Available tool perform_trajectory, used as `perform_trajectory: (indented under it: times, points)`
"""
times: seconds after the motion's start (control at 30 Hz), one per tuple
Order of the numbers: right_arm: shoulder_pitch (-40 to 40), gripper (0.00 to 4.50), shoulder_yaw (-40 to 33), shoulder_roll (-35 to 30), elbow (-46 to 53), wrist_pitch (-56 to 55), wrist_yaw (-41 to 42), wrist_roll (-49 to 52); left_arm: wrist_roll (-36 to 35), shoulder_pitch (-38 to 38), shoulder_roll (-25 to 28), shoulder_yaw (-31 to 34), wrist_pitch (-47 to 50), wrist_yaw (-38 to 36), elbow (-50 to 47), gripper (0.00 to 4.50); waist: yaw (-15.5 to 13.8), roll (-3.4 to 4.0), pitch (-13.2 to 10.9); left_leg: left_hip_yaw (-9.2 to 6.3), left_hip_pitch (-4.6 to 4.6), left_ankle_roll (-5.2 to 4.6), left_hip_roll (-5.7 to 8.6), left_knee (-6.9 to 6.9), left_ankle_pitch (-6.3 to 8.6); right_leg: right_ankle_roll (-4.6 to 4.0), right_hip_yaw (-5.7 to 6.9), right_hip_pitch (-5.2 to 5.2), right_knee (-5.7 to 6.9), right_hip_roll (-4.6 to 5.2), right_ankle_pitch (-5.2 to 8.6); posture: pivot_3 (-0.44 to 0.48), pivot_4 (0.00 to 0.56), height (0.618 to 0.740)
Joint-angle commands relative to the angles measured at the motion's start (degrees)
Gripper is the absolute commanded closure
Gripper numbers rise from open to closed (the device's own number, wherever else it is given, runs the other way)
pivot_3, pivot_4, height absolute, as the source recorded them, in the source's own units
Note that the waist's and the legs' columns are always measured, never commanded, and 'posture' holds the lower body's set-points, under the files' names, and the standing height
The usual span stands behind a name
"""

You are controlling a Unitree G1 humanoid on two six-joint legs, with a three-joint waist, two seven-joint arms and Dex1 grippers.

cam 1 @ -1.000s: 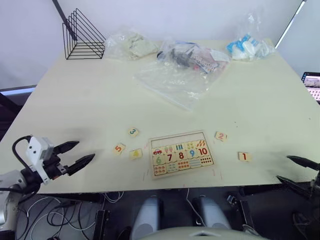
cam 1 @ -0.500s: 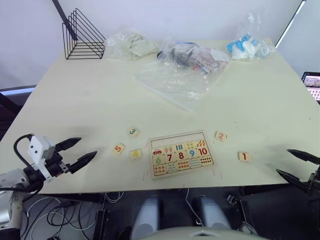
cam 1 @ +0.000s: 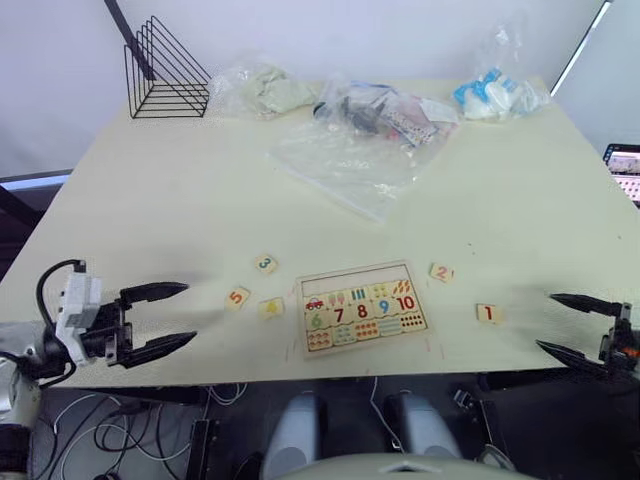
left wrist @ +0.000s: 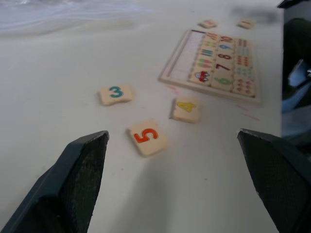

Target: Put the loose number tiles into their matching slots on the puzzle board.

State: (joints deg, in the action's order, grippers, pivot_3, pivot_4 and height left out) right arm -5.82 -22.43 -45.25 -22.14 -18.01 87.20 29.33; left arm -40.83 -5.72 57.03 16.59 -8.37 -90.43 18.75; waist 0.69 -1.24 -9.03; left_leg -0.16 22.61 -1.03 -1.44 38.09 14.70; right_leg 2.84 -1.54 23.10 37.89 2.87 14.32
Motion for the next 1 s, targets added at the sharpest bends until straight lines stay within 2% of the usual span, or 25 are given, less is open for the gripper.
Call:
perform_trajectory:
  times: [0.03, 0.2, 0.43, 0.67, 0.83, 1.0]
  points:
    - [1.87, 0.03, 0.69, -2.17, 0.75, 0.05, 2.03, -0.01, -7.87, 0.04, 5.57, -7.65, -8.61, -2.07, 1.3, 0.0, -0.06, 0.21, -0.11, 0.0, 0.0, 0.0, 0.0, 0.0, 0.0, 0.0, 0.0, 0.0, -0.01, 0.03, 0.0, 0.0, 0.15, 0.74]
    - [3.39, 0.03, 2.73, -3.11, 1.13, 0.33, 3.43, -0.91, -12.95, -0.16, 10.59, -15.99, -18.34, -2.07, 3.32, 0.0, -0.05, 0.33, -0.2, 0.03, 0.01, 0.0, 0.02, -0.01, 0.0, 0.01, 0.01, 0.02, 0.0, 0.01, -0.01, 0.0, 0.15, 0.74]
    - [4.48, 0.03, 5.99, -5.2, 4.33, 0.84, -0.44, -5.9, -19.13, -0.86, 14.15, -22.16, -26.88, -2.07, 6.53, 0.0, -0.04, 0.52, -0.32, 0.27, 0.02, 0.0, 0.09, 0.0, 0.0, 0.01, 0.01, 0.03, 0.0, -0.02, 0.0, 0.0, 0.15, 0.74]
    - [7.7, 0.03, 10.74, -6.46, 8.09, 4.97, -2.07, -8.34, -23.26, -0.82, 14.66, -23.74, -29.41, -2.07, 10.3, 0.0, -0.08, 0.52, -0.35, 0.35, 0.04, 0.0, 0.11, 0.01, 0.0, 0.02, 0.01, 0.05, 0.0, -0.04, 0.0, 0.0, 0.15, 0.74]
    - [10.06, 0.03, 13.03, -6.68, 10.32, 10.38, -2.72, -8.1, -23.64, 0.77, 14.52, -25.27, -29.81, -2.07, 11.42, 0.0, -0.24, 0.53, -0.36, 0.29, 0.09, 0.0, 0.13, 0.06, 0.0, 0.05, 0.06, 0.05, 0.0, -0.05, -0.02, 0.0, 0.15, 0.74]
    - [13.74, 0.03, 15.43, -6.99, 7.25, 10.04, -2.48, -10.68, -24.34, 2.69, 13.87, -26.69, -29.64, -2.07, 12.2, 0.0, -0.13, 0.55, -0.39, 0.3, 0.12, 0.0, 0.14, 0.09, 0.0, 0.07, 0.06, 0.07, 0.01, -0.07, -0.04, 0.0, 0.15, 0.74]
